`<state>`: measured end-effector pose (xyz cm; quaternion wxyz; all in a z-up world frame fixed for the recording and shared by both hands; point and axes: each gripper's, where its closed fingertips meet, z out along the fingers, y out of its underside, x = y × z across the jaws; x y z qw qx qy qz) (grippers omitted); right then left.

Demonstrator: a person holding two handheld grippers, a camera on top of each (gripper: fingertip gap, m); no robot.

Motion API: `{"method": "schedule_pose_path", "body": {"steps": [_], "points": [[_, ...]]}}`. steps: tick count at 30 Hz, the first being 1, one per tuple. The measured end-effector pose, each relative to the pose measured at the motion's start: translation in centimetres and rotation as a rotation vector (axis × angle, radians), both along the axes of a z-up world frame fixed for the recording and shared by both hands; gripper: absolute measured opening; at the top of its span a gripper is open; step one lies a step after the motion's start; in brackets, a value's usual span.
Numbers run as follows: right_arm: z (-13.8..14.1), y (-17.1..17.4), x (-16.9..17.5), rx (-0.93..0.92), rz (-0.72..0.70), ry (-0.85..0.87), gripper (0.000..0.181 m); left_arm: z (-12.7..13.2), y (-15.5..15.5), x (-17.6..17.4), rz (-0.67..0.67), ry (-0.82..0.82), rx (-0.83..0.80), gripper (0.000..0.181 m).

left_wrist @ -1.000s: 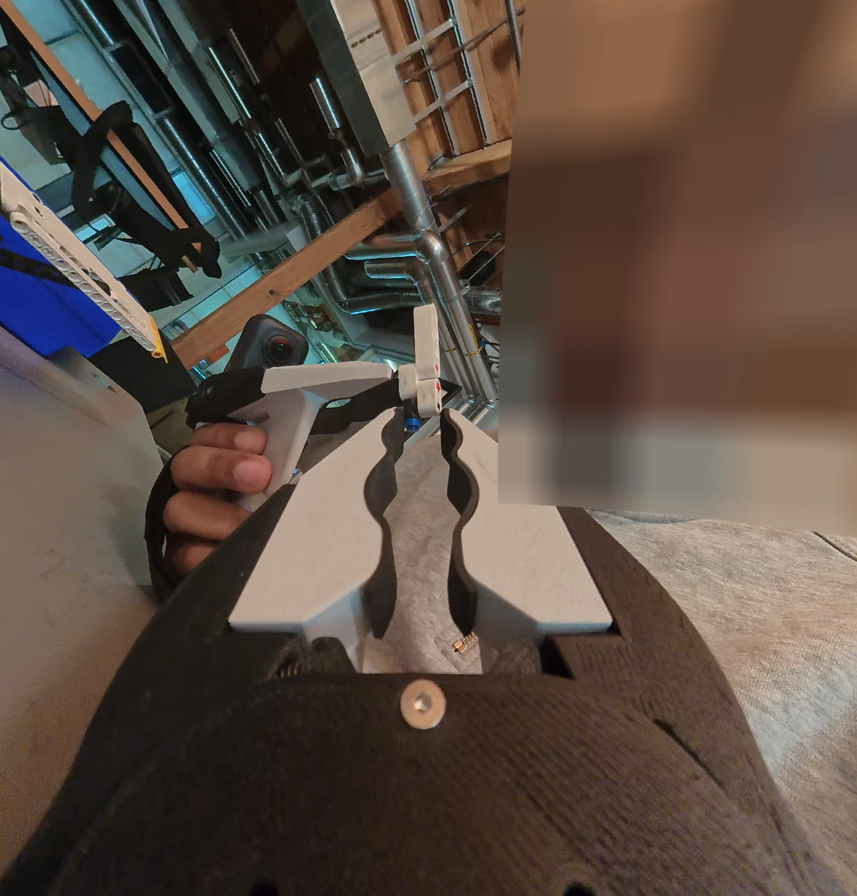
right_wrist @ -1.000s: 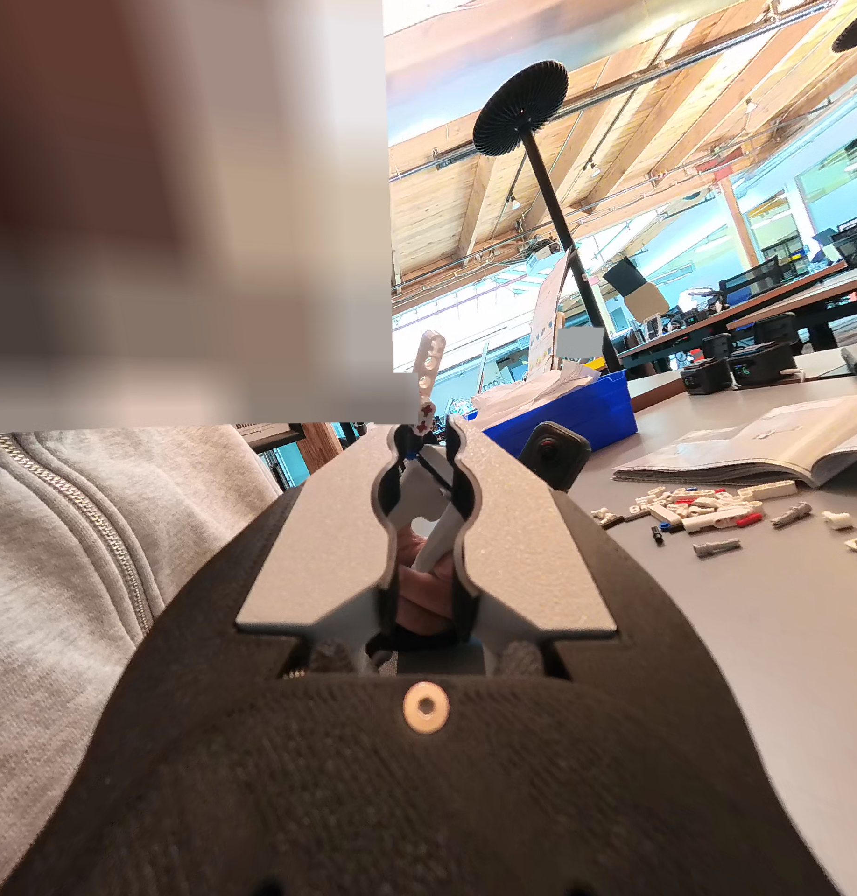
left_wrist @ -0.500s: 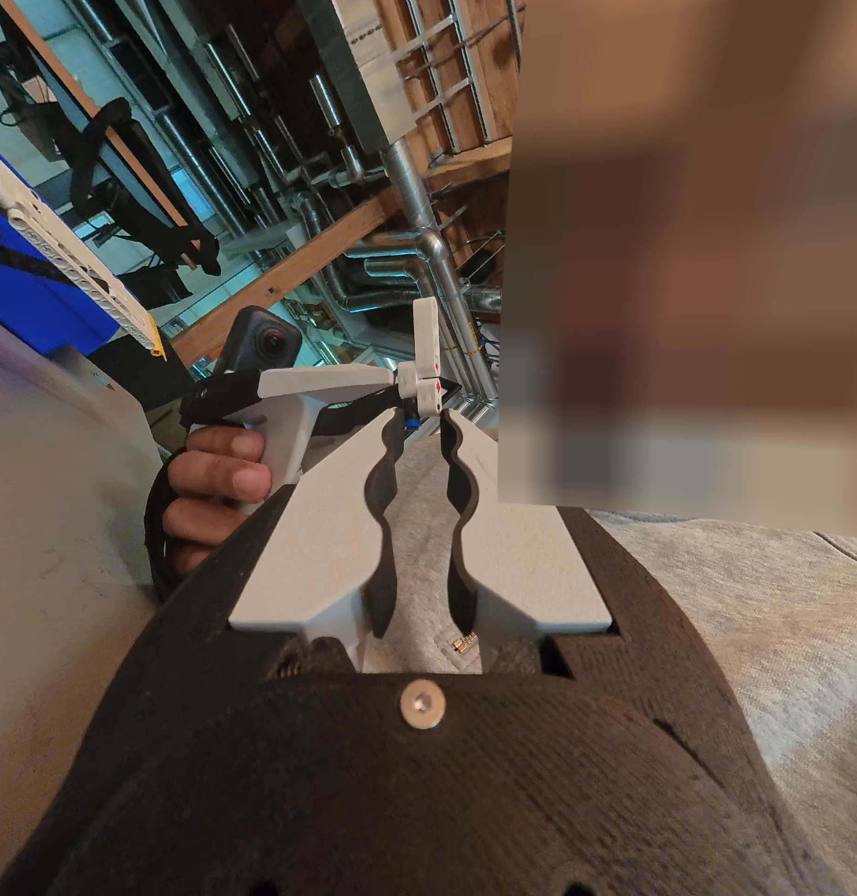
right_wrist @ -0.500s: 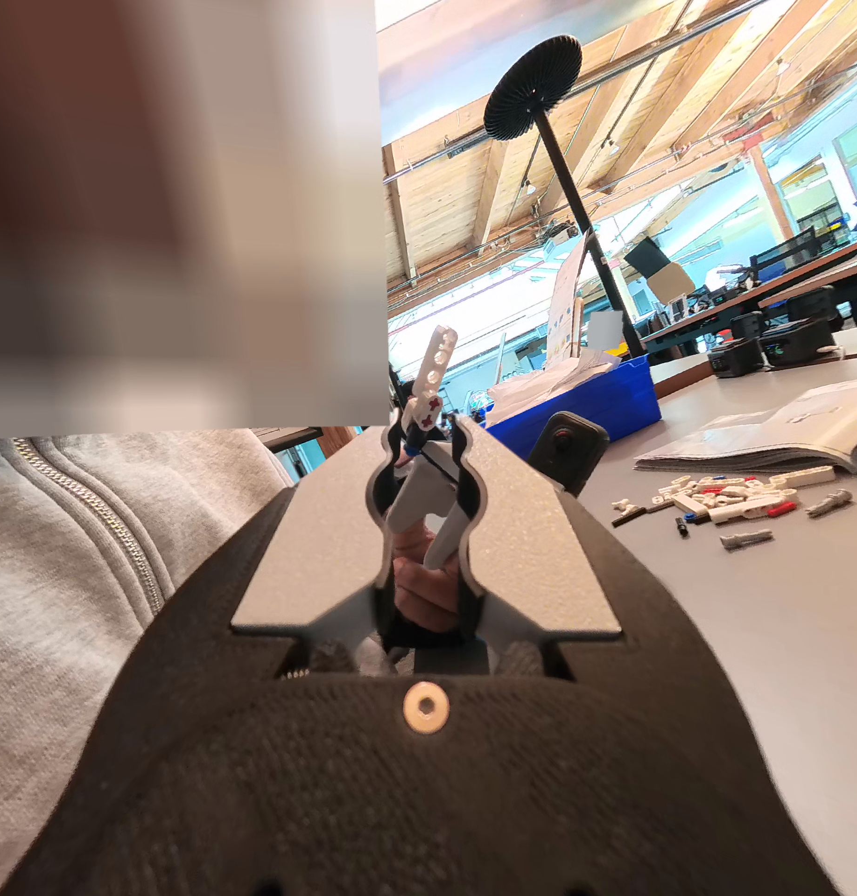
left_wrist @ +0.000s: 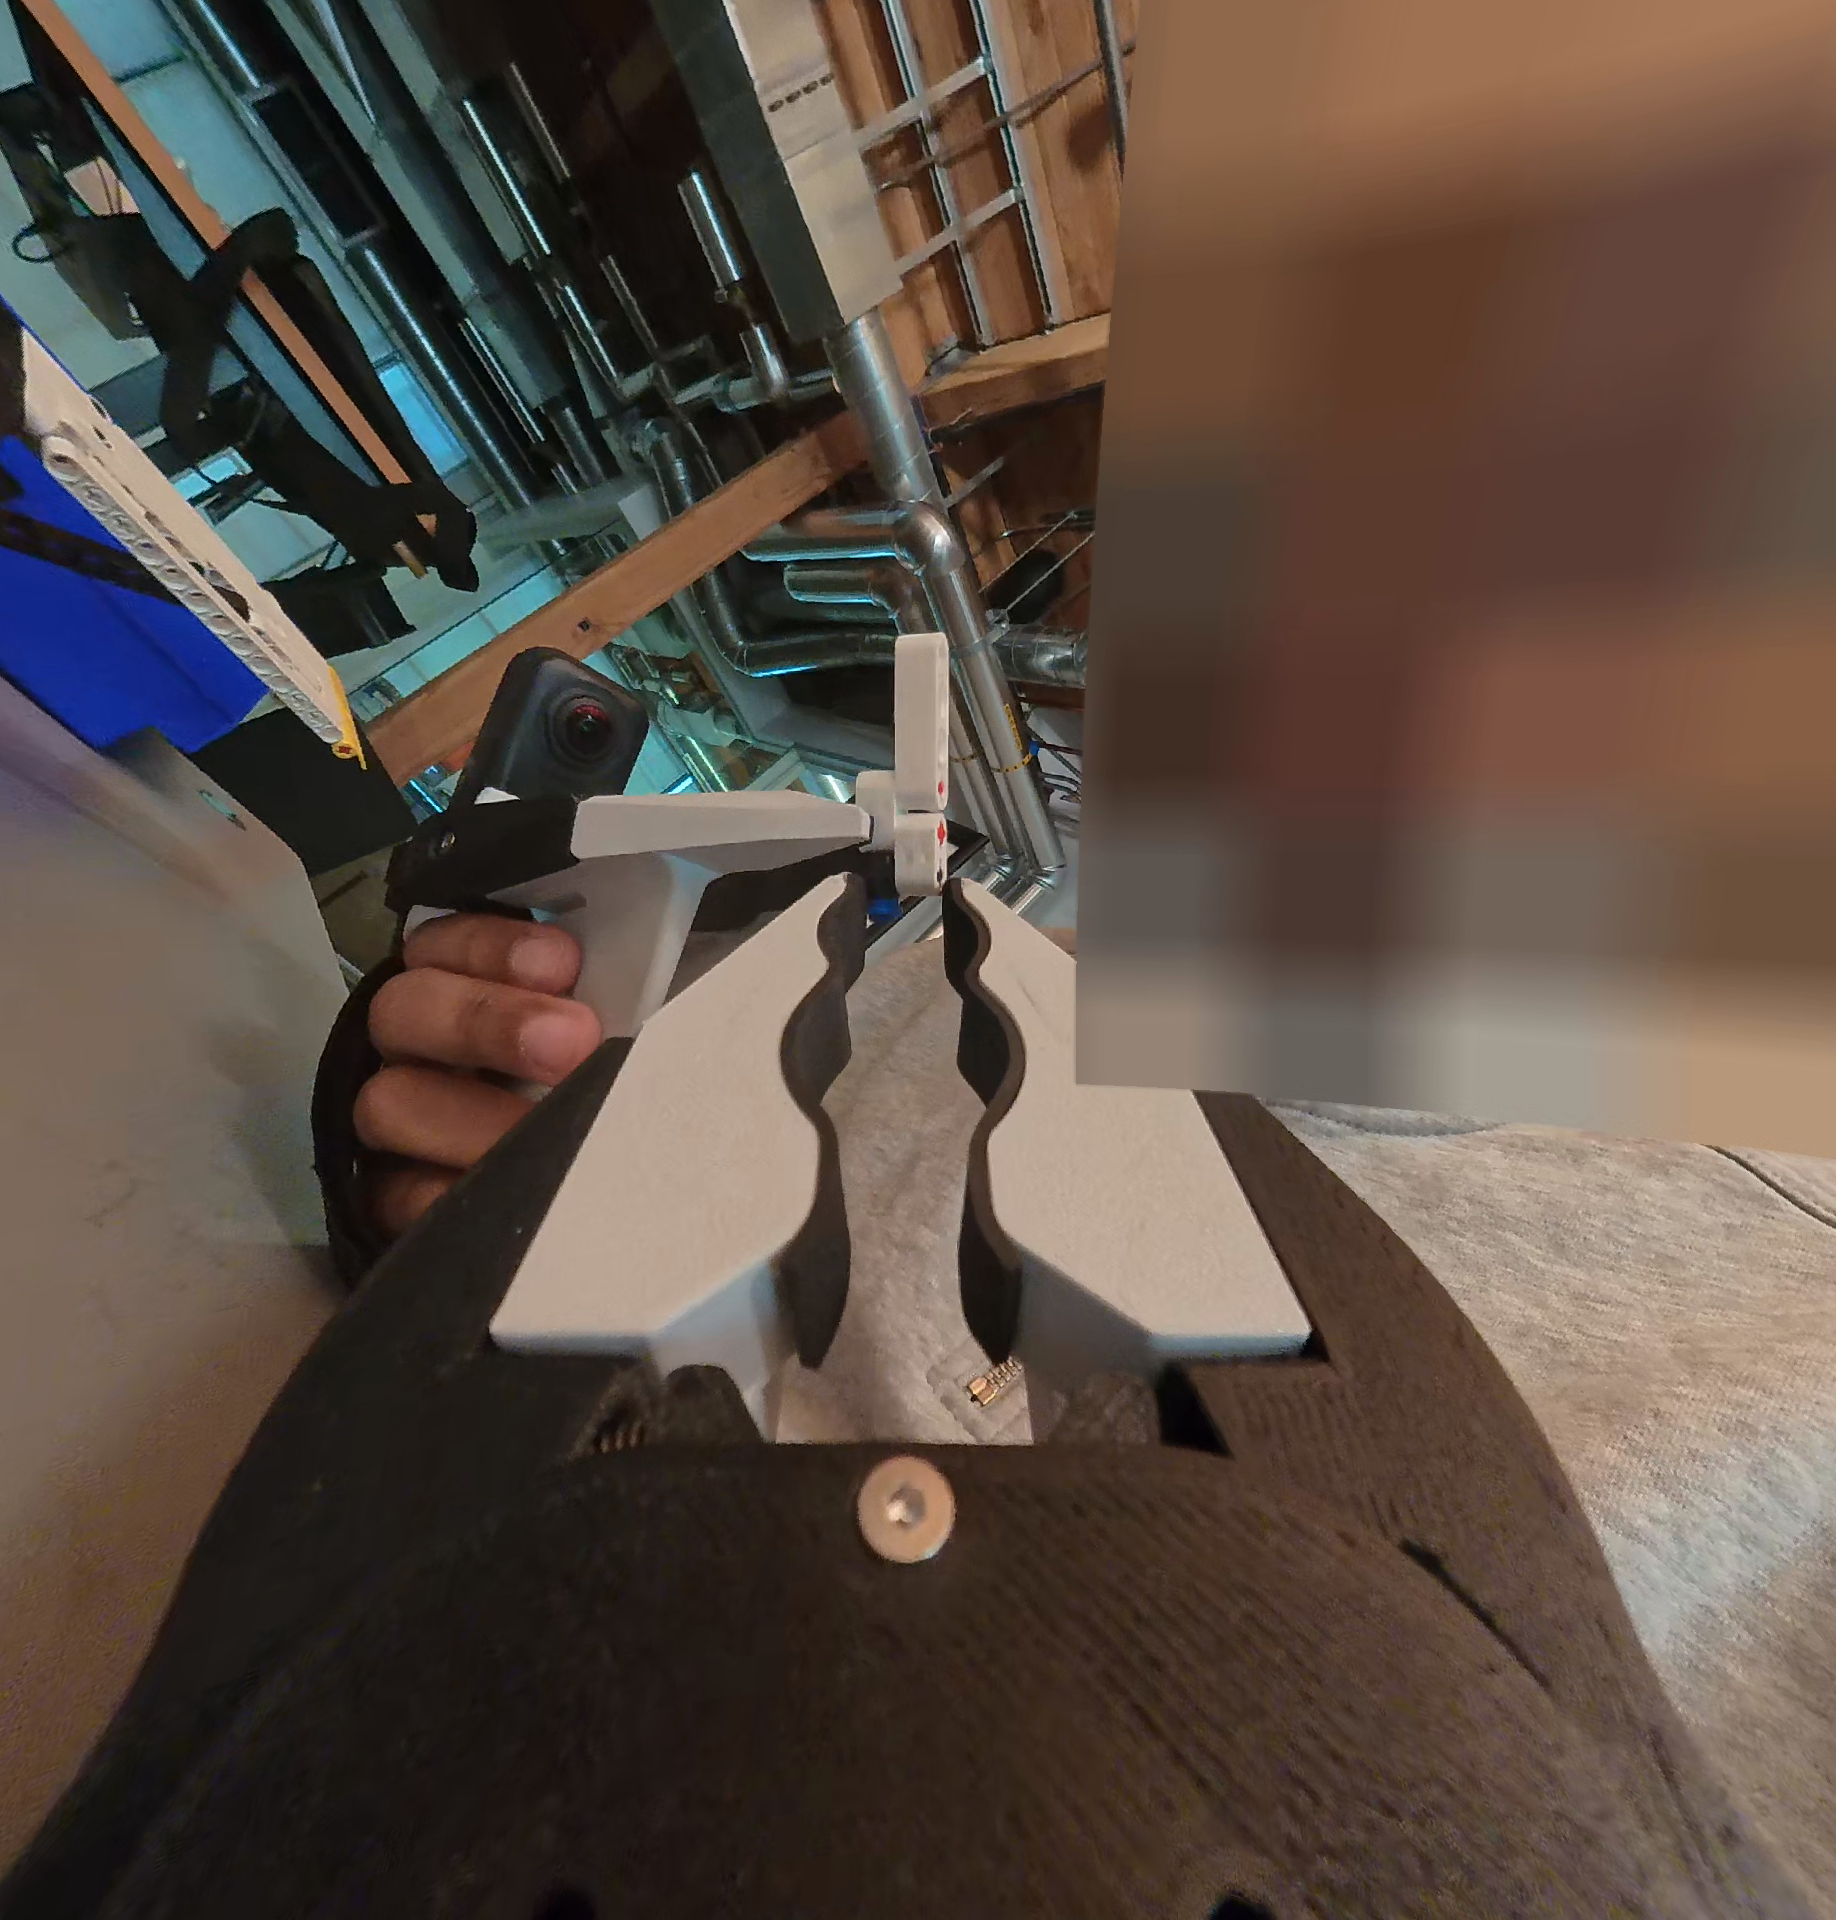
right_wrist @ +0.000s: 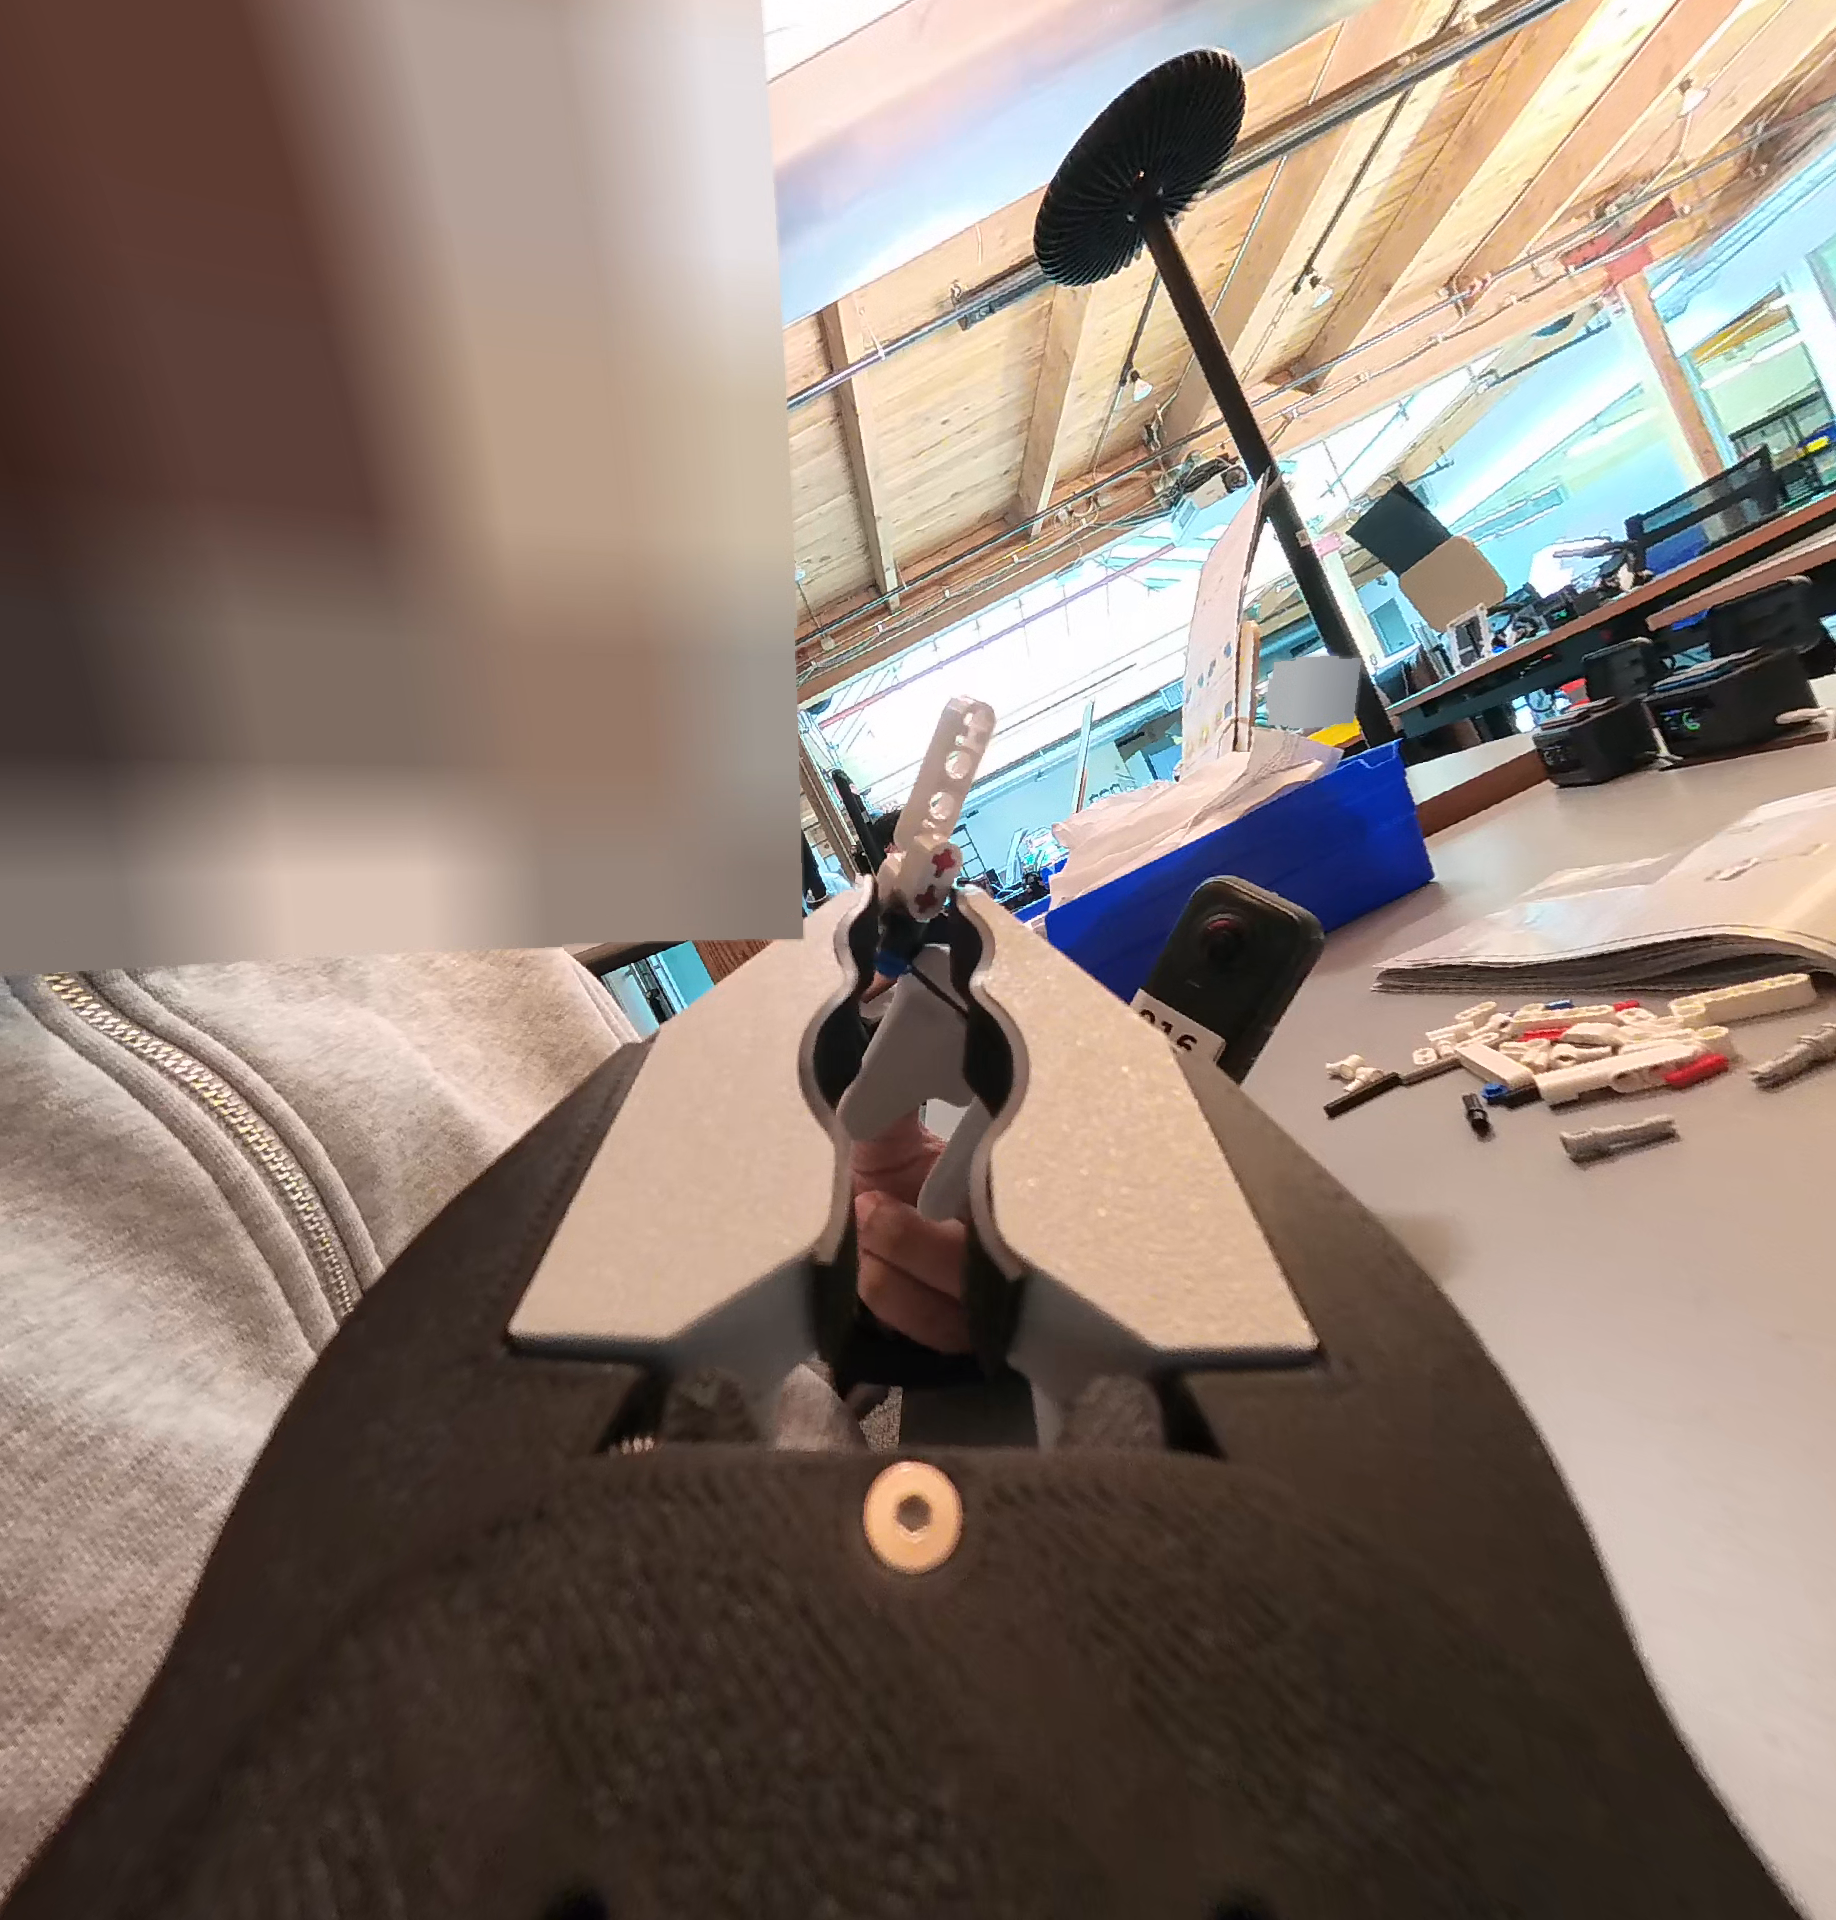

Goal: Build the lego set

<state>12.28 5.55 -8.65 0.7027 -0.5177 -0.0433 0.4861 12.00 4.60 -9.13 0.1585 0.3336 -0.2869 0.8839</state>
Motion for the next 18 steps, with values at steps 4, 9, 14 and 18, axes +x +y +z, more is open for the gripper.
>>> {"method": "schedule_pose_path", "body": {"steps": [4, 9, 14, 18], "points": [[0.0, 0.0, 0.1, 0.001, -0.003, 0.004, 0.009, 0.0, 0.1, 0.1, 0.02, 0.002, 0.007, 0.012], [0.1, -0.1, 0.4, 0.006, -0.02, 0.003, 0.005, -0.4, -0.1, 0.4, 0.046, 0.017, 0.052, 0.014], [0.1, 0.0, 0.6, 0.002, -0.027, 0.009, 0.005, -0.3, 0.5, 0.5, 0.089, 0.016, 0.05, 0.015], [-0.1, 0.2, 1.1, -0.022, -0.047, 0.027, 0.005, -0.3, 1.1, 0.5, 0.129, 0.018, 0.041, 0.019]]}}
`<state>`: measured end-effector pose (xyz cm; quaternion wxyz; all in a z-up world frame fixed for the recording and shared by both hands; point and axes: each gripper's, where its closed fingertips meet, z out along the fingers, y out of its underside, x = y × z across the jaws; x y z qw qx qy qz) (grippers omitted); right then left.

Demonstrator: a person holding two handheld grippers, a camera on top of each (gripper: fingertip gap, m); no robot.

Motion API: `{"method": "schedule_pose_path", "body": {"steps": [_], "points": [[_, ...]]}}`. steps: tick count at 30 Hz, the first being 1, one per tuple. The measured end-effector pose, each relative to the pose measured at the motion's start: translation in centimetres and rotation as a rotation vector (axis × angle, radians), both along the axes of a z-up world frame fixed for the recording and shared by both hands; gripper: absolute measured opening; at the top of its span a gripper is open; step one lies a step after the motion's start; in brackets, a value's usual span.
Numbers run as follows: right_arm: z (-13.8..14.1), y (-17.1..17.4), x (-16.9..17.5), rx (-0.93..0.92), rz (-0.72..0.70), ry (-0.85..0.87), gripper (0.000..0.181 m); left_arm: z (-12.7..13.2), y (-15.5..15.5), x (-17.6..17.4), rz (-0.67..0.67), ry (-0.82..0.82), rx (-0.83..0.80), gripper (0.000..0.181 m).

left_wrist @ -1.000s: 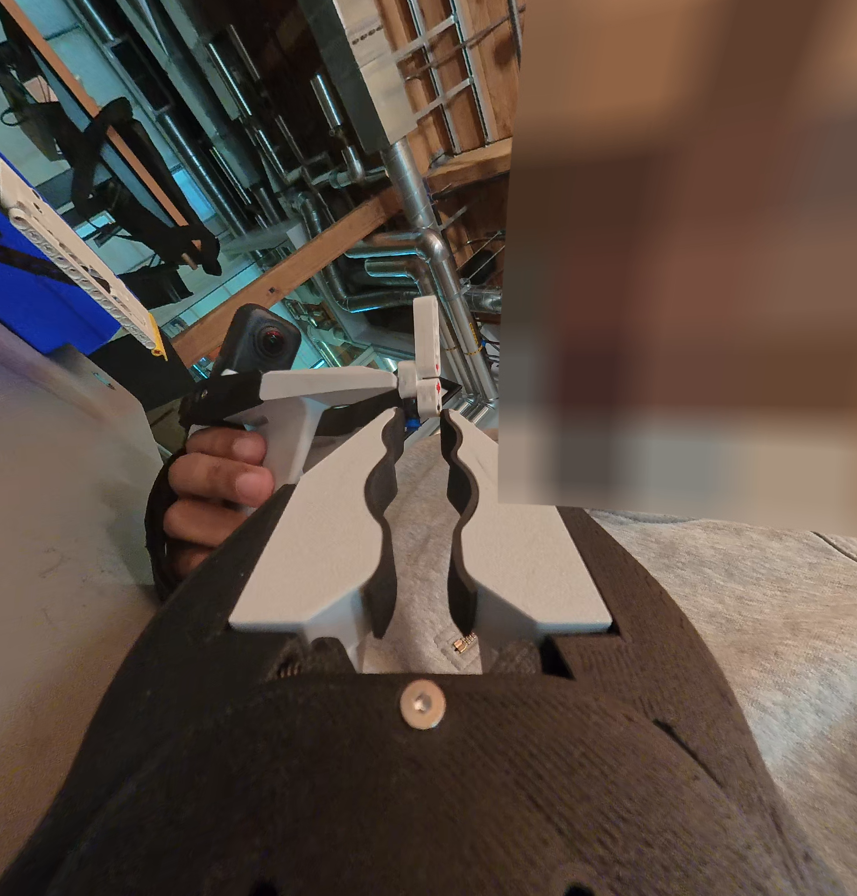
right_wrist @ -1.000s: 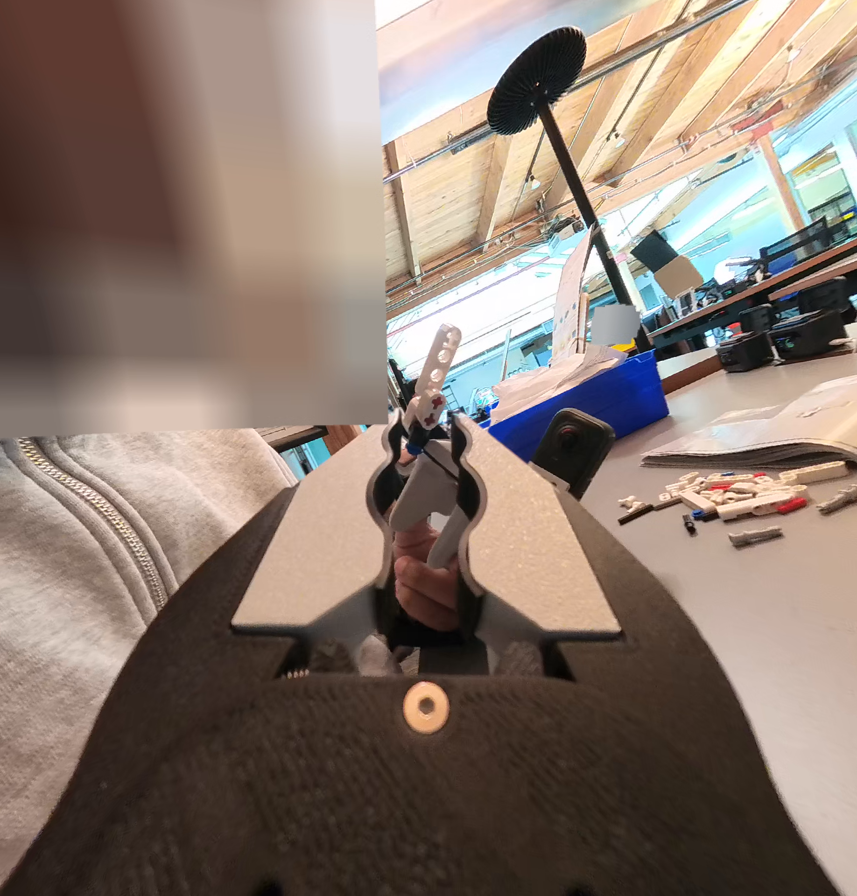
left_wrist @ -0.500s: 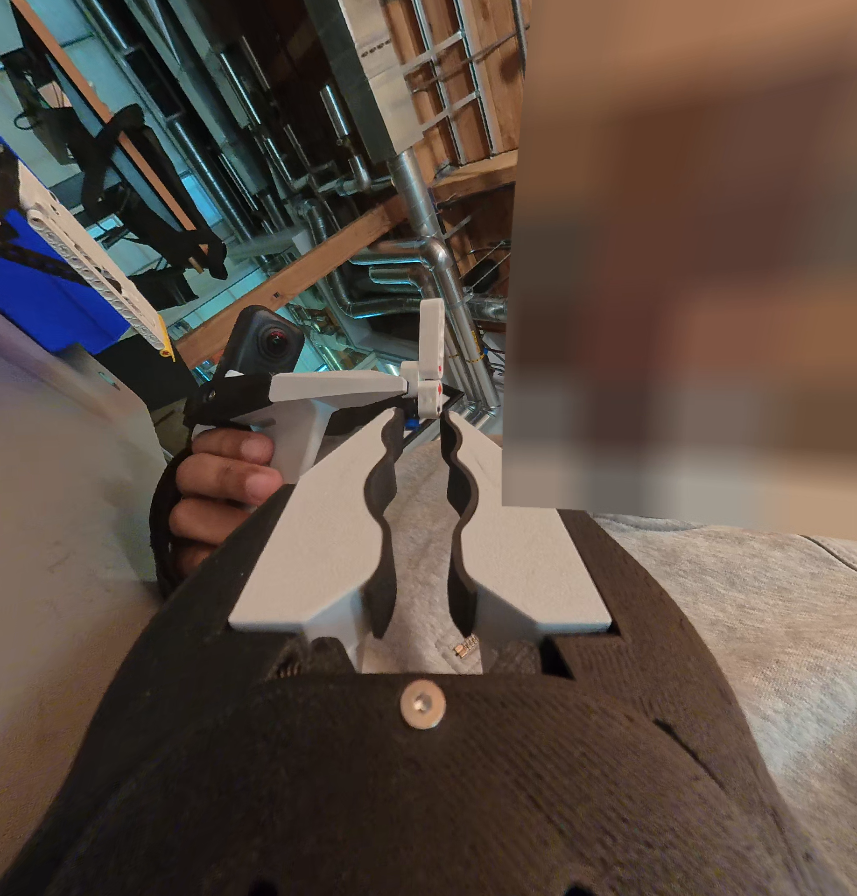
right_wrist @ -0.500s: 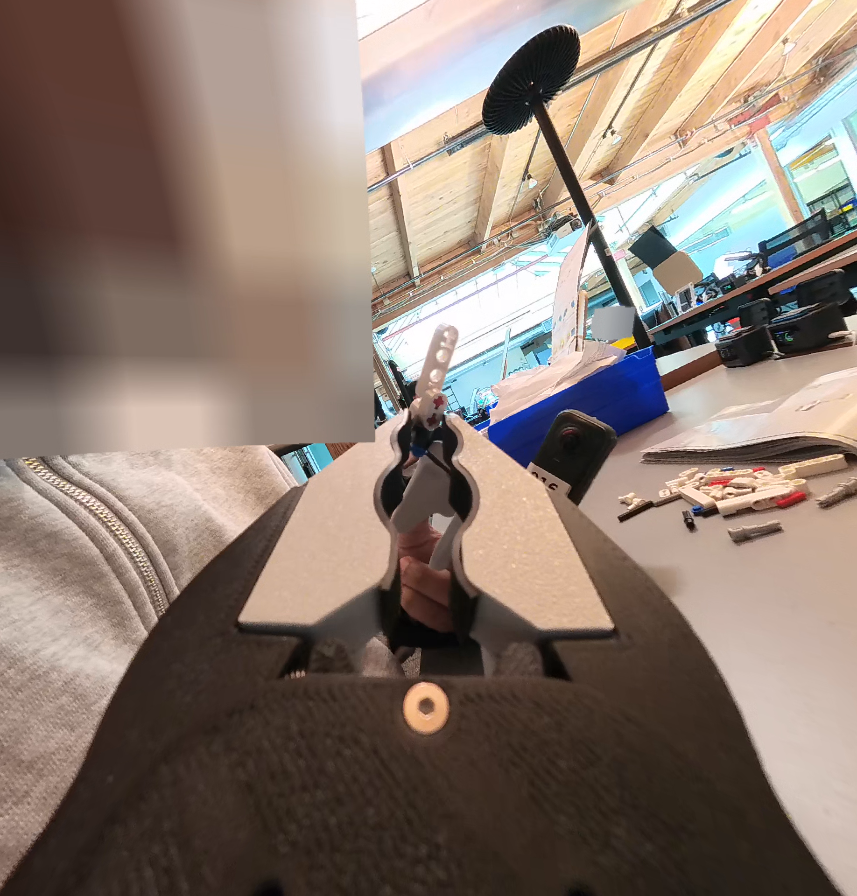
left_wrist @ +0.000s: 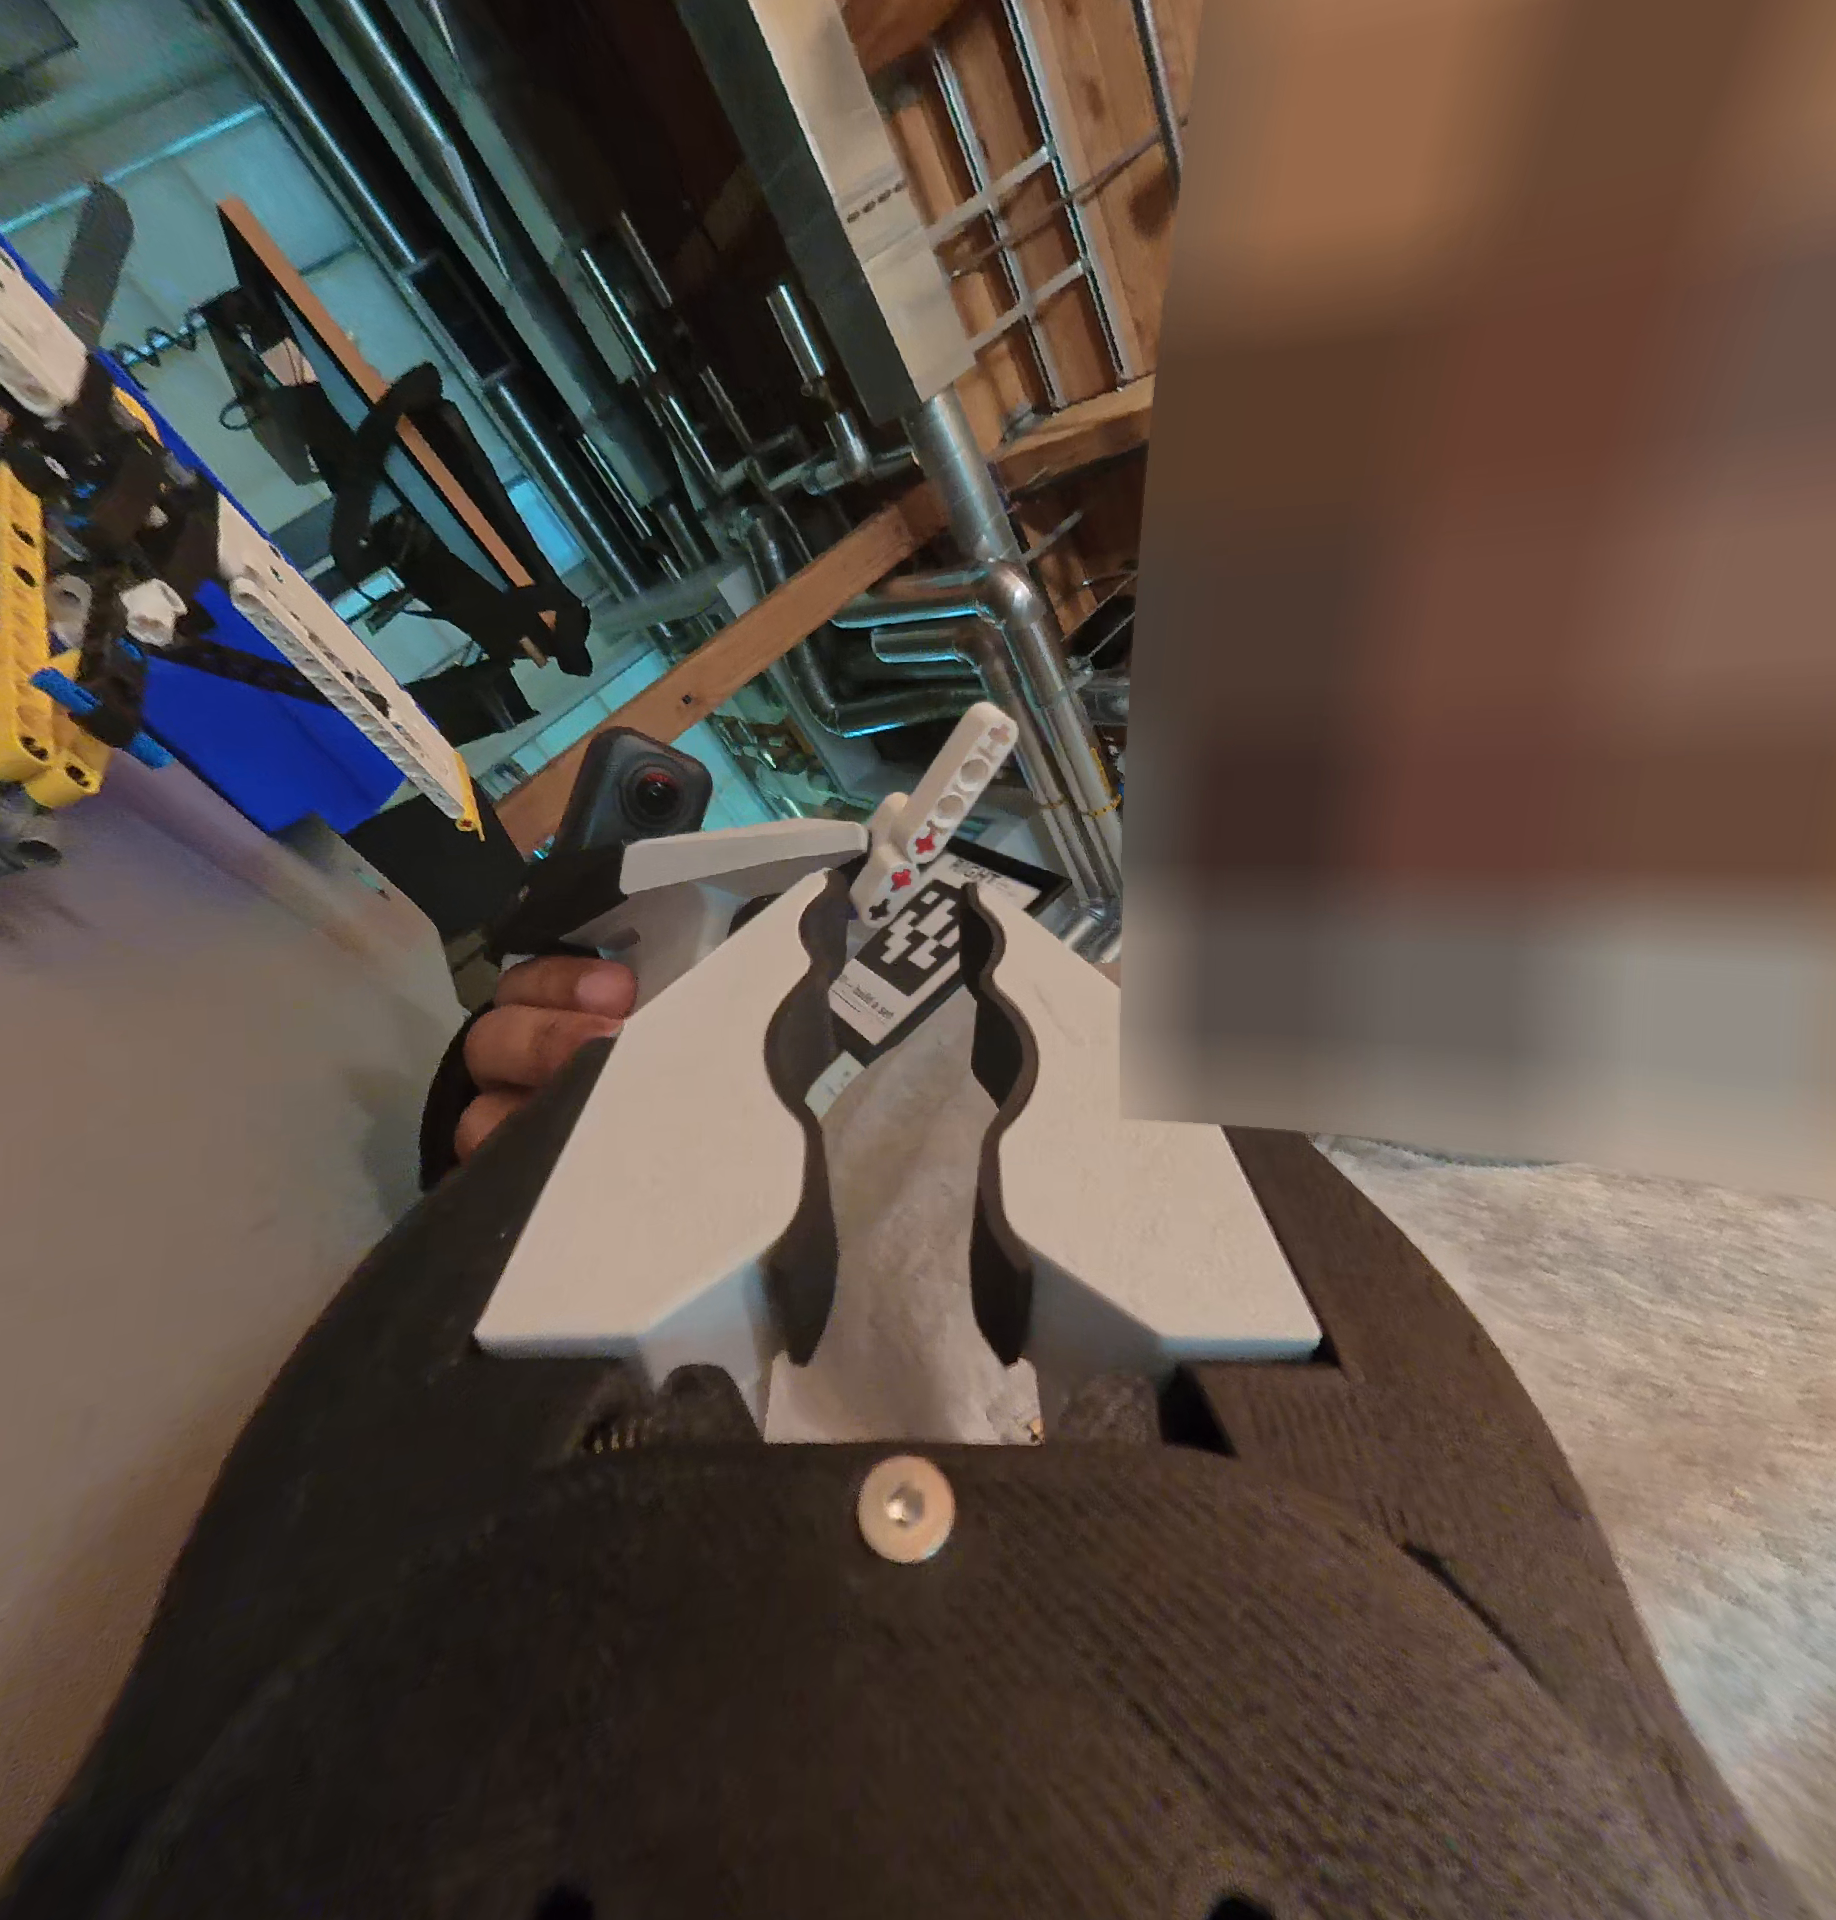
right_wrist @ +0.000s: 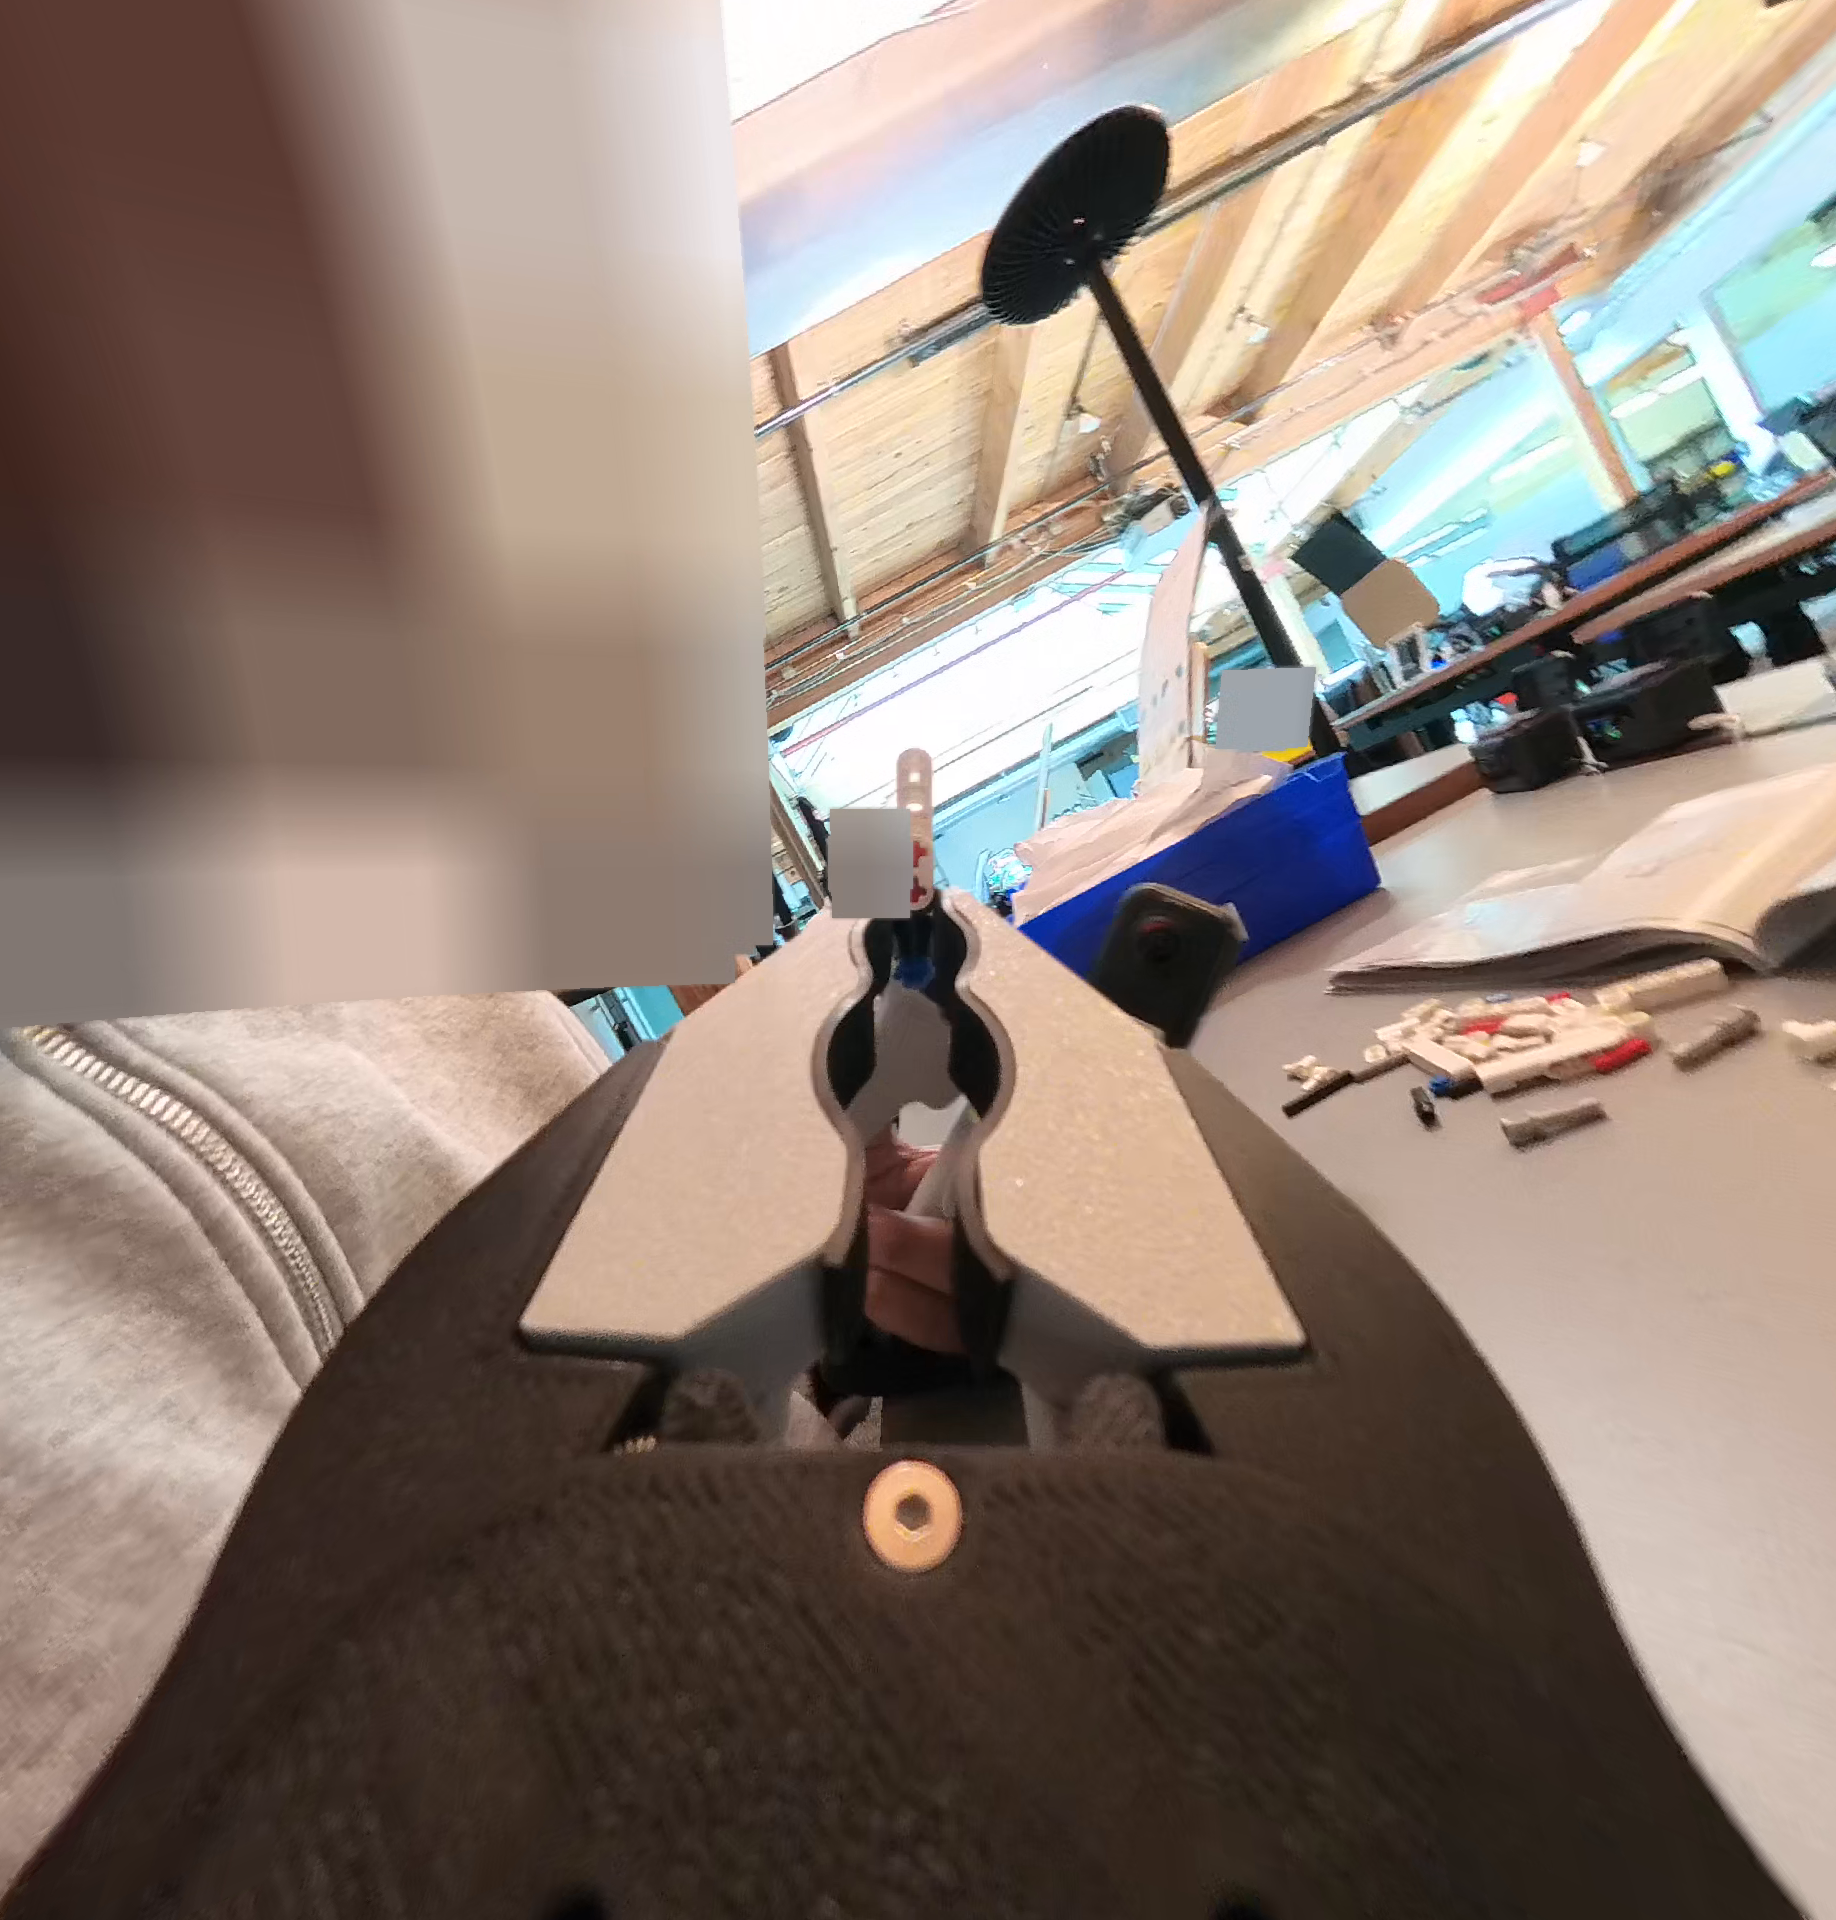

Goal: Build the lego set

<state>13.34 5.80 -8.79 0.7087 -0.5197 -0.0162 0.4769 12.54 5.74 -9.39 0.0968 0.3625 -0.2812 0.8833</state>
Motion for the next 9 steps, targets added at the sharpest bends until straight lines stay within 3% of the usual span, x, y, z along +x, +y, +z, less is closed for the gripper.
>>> {"method": "schedule_pose_path", "body": {"steps": [5, 9], "points": [[-1.1, 1.1, 1.5, -0.138, -0.025, 0.055, 0.005, 0.0, 2.1, 0.1, 0.189, -0.002, 0.048, 0.023], [-4.3, 2.8, 3.3, -0.384, -0.122, -0.02, 0.005, 0.0, 6.0, -0.6, 0.497, 0.01, 0.111, 0.021]]}}
